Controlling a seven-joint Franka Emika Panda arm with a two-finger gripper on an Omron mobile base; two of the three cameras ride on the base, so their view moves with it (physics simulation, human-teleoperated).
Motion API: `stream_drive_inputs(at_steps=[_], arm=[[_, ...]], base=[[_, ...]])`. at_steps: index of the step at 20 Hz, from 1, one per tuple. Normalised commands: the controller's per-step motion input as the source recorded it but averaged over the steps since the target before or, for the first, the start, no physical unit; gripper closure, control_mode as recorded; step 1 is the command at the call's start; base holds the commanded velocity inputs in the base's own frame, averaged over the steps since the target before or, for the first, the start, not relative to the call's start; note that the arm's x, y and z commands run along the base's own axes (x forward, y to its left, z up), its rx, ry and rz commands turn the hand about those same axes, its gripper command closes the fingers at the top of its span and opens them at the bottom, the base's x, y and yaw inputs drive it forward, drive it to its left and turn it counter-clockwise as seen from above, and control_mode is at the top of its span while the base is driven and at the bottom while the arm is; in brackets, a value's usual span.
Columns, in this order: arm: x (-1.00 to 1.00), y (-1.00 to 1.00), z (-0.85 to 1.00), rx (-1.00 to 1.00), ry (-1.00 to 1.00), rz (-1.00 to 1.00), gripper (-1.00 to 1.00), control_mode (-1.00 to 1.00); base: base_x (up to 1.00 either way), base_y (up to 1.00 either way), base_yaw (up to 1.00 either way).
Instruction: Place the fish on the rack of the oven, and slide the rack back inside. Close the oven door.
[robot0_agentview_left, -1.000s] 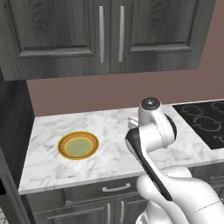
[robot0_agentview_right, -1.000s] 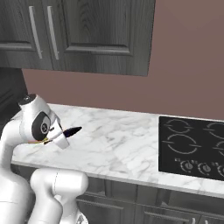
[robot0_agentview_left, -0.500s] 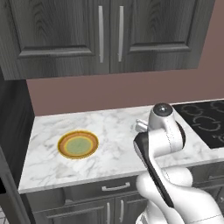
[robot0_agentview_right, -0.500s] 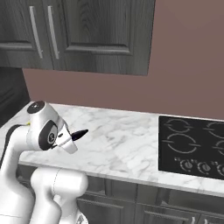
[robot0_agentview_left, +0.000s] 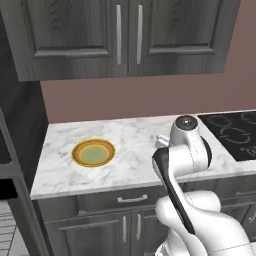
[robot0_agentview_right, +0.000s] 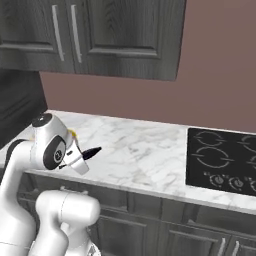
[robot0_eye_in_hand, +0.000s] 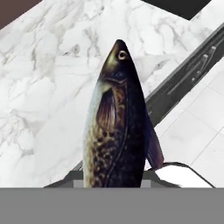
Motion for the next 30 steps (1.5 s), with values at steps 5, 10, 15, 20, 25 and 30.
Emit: stream_drive_inputs(at_steps=[5, 10, 15, 20, 25, 30], arm=[[0.0, 0.0, 0.0, 0.0, 0.0, 0.0, 1.0, 1.0], [0.0, 0.0, 0.0, 0.0, 0.0, 0.0, 1.0, 1.0], [0.0, 0.0, 0.0, 0.0, 0.0, 0.0, 1.0, 1.0], [0.0, 0.0, 0.0, 0.0, 0.0, 0.0, 1.0, 1.0], [0.0, 0.0, 0.0, 0.0, 0.0, 0.0, 1.0, 1.0], [0.0, 0.0, 0.0, 0.0, 0.0, 0.0, 1.0, 1.0]], base=[[-0.06, 0.26, 0.47], [0.0, 0.64, 0.59], [0.0, 0.72, 0.6], [0.0, 0.69, 0.57], [0.03, 0.64, 0.53], [0.11, 0.32, 0.49]])
